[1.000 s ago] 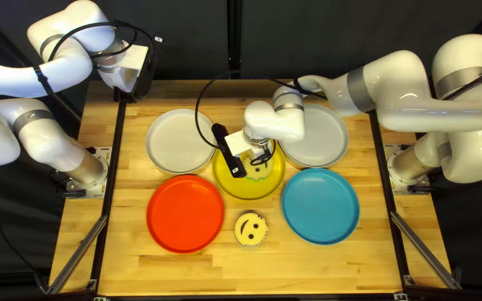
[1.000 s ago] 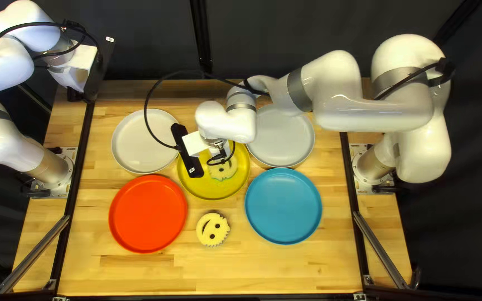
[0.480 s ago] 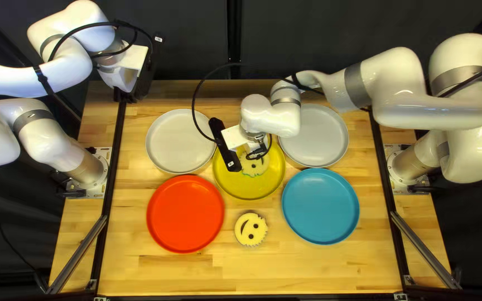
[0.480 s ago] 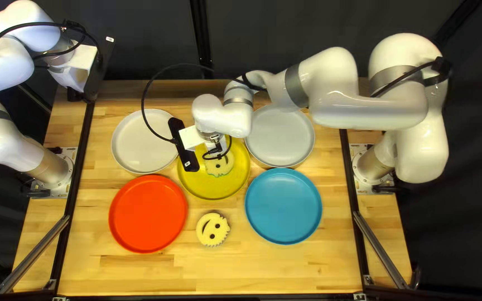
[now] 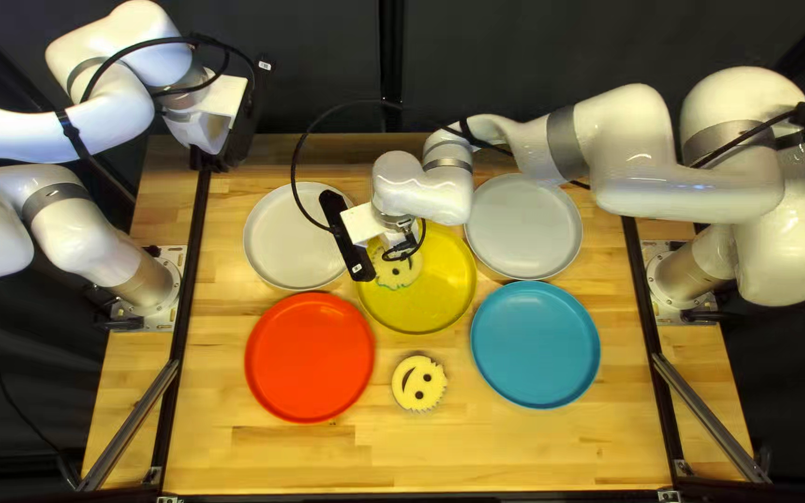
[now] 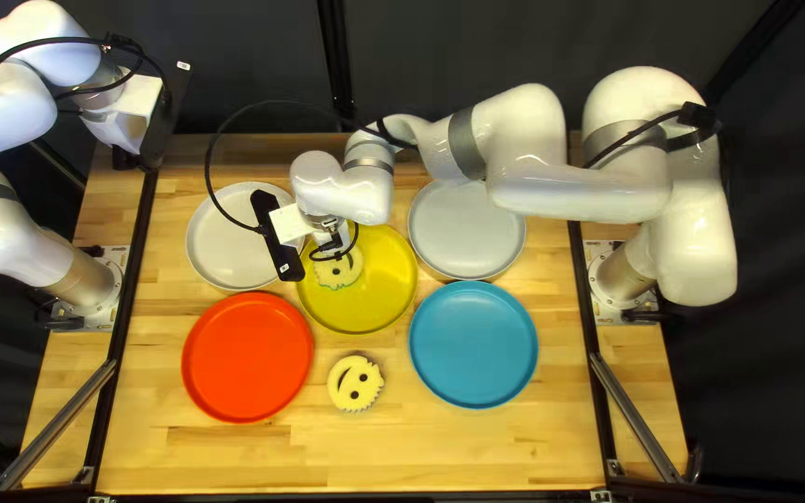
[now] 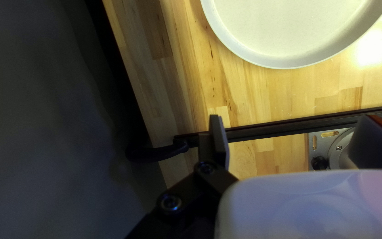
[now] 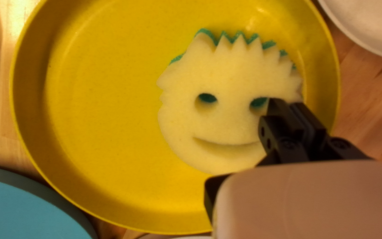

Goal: Pick up sponge and scrub the plate

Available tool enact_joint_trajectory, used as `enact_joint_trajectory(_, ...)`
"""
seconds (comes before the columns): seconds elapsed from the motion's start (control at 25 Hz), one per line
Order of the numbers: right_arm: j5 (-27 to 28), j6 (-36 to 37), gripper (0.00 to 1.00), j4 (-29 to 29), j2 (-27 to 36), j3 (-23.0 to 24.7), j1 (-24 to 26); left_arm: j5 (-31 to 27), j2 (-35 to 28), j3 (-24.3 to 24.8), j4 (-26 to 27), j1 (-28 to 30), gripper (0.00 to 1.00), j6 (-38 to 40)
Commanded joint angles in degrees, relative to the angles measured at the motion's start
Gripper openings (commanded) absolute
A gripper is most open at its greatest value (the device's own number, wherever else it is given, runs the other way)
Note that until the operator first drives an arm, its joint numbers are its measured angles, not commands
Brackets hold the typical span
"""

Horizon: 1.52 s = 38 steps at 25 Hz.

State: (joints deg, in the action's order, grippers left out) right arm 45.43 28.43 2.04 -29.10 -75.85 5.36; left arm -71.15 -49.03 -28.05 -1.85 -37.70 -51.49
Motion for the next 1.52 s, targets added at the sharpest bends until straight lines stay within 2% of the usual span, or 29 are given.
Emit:
enact_joint_trajectory(0.04, -1.8, 1.1, 0.00, -0.9, 3.6, 5.7, 1.1, 0.0, 0.0, 0.0, 0.0, 0.0, 1.00, 0.0)
enact_joint_trajectory(0.24, -3.1, 1.7, 0.00, -1.9, 8.4, 12.8, 2.2, 0.0, 0.0, 0.0, 0.0, 0.0, 1.00, 0.0)
enact_joint_trajectory(0.48, -3.2, 2.0, 0.00, -2.5, 10.8, 16.2, 3.0, 0.0, 0.0, 0.0, 0.0, 0.0, 1.00, 0.0)
enact_joint_trajectory(1.12, -0.5, 5.7, 0.00, -3.0, -0.4, 0.2, 4.0, 0.0, 0.0, 0.0, 0.0, 0.0, 1.00, 0.0)
enact_joint_trajectory(1.32, -0.3, 6.5, 0.00, -3.2, -0.5, -0.2, 4.4, 0.0, 0.0, 0.0, 0.0, 0.0, 1.00, 0.0)
enact_joint_trajectory(1.52, -0.7, 6.1, 0.00, -3.2, 1.1, 2.2, 3.9, 0.0, 0.0, 0.0, 0.0, 0.0, 1.00, 0.0)
